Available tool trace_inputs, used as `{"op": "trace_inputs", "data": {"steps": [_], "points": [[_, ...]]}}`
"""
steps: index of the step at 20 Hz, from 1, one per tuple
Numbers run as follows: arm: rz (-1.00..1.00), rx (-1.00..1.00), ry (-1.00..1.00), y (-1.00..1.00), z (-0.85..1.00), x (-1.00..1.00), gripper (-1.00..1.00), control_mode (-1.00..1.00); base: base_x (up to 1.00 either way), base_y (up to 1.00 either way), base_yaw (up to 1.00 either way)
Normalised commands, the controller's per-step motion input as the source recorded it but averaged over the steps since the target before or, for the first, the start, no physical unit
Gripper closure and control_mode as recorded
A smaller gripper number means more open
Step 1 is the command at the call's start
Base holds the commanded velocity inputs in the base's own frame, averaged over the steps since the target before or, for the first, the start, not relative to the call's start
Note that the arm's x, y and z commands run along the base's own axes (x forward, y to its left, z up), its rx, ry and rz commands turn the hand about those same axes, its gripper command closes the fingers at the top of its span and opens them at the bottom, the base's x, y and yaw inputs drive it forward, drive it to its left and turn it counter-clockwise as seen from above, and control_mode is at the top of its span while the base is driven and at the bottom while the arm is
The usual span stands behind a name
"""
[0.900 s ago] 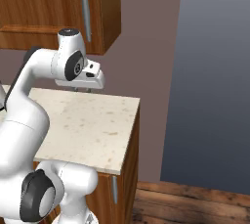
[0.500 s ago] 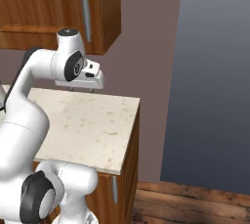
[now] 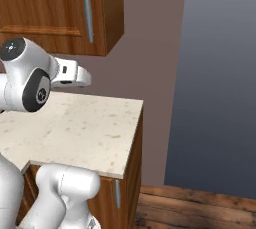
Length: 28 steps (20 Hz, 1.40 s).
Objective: The dining table condiment station is running low on condiment bottle. Refill the condiment station by opening the cabinet and taking the condiment bottle from the cabinet and placing it on the dining table.
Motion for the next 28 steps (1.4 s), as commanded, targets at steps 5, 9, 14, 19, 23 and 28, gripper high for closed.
{"op": "trace_inputs", "data": {"steps": [5, 9, 14, 19, 23, 28], "points": [[-0.02, 0.0, -0.6, -0.17, 0.91, -0.03, -1.0, -1.0, 0.0, 0.0, 0.0], [0.0, 0.0, -0.4, 0.0, 0.62, 0.07, -1.0, -1.0, 0.0, 0.0, 0.0], [0.04, 0.0, -0.36, -0.01, 0.29, 0.02, -1.0, -1.0, 0.0, 0.0, 0.0], [0.13, 0.01, -0.33, 0.0, 0.02, 0.19, -1.0, -1.0, 0.0, 0.0, 0.0], [0.13, 0.04, -0.33, 0.0, 0.02, 0.28, -1.0, -1.0, 0.0, 0.0, 0.0], [0.03, 0.01, -0.08, 0.01, 0.19, 0.6, -1.0, -1.0, 0.0, 0.0, 0.0]]}}
